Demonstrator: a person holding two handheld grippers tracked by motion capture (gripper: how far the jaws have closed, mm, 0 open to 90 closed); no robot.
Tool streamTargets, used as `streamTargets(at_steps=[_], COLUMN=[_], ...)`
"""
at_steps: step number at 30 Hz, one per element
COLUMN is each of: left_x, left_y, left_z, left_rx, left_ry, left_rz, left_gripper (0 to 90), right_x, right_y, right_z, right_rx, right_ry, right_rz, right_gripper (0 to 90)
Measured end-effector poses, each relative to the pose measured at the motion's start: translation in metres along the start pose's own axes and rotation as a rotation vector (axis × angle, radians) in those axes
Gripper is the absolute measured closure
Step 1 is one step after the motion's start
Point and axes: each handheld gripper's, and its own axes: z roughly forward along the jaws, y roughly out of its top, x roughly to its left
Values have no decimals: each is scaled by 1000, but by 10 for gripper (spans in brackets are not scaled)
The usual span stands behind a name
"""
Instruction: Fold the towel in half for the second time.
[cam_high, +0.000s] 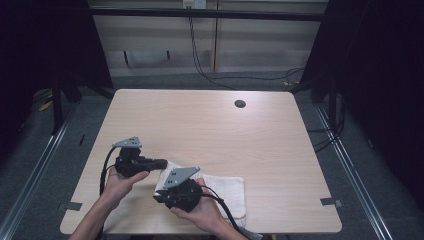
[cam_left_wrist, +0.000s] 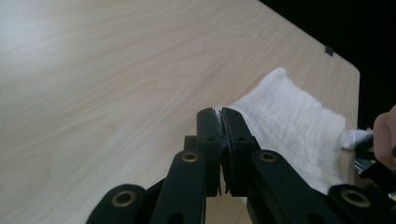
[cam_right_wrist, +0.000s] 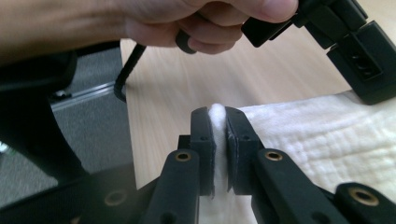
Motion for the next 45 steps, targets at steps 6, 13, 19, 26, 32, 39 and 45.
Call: streamTargets(at_steps=[6,13,19,26,32,39,45], left_x=[-8,-9,-10,-23,-28,-34,-37], left_y=[14,14,15,21,24,23,23], left_z=[-16,-9,17,43,59,74,86], left_rx=[34,32,32,74,91,100,107], left_ry=[59,63,14,0,-26,-52,-64], left_rz=[47,57,34,47,51,49,42], left_gripper=[872,872,872,872,872,872,872], right_x=[4,5,-2,-5,-9,-11,-15], right_y=[23,22,1,-17,-35,-48,-57], right_z=[-11,-13,-26,-47,-58,-69,-73], right_rx=[-61,-56,-42,-65,-55,-41,-37], right_ry=[-1,-26,-51,-90,-106,-115,-115], right_rz=[-31,-55,-18,24,57,80,98], right_gripper=[836,835,836,835,833,828,824])
